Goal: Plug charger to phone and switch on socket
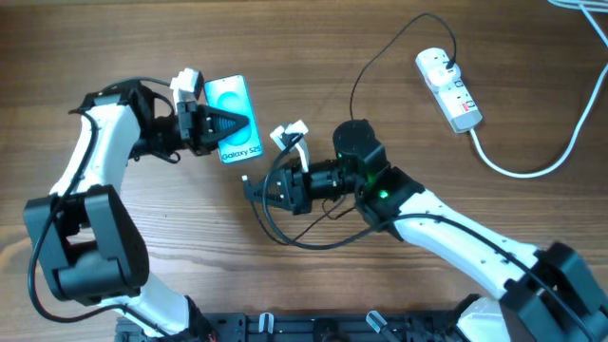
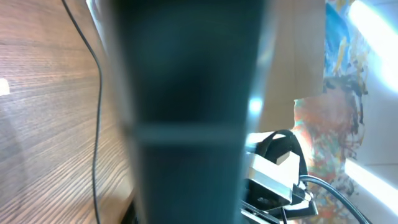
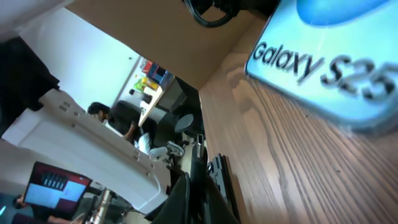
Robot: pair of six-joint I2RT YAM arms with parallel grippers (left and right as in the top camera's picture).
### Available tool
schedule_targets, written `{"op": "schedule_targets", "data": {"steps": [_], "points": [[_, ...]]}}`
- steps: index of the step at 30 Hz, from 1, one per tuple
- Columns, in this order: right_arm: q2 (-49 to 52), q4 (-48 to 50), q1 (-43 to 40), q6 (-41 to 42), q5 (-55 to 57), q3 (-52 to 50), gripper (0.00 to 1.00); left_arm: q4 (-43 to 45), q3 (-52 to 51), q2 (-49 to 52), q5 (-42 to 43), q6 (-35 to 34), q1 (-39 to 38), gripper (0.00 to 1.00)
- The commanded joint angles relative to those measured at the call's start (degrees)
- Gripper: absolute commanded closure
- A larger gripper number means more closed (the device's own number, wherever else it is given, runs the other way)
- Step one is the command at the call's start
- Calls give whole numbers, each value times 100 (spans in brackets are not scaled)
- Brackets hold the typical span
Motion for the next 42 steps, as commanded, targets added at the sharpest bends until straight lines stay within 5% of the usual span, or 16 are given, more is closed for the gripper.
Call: {"op": "schedule_targets", "data": {"steps": [1,42], "points": [[339,387,22,289,-151,35,96,85,22,-85,256,74,-227,96],[566,772,-485,1344,-610,35,96,280,22,-85,256,74,-267,96]]}}
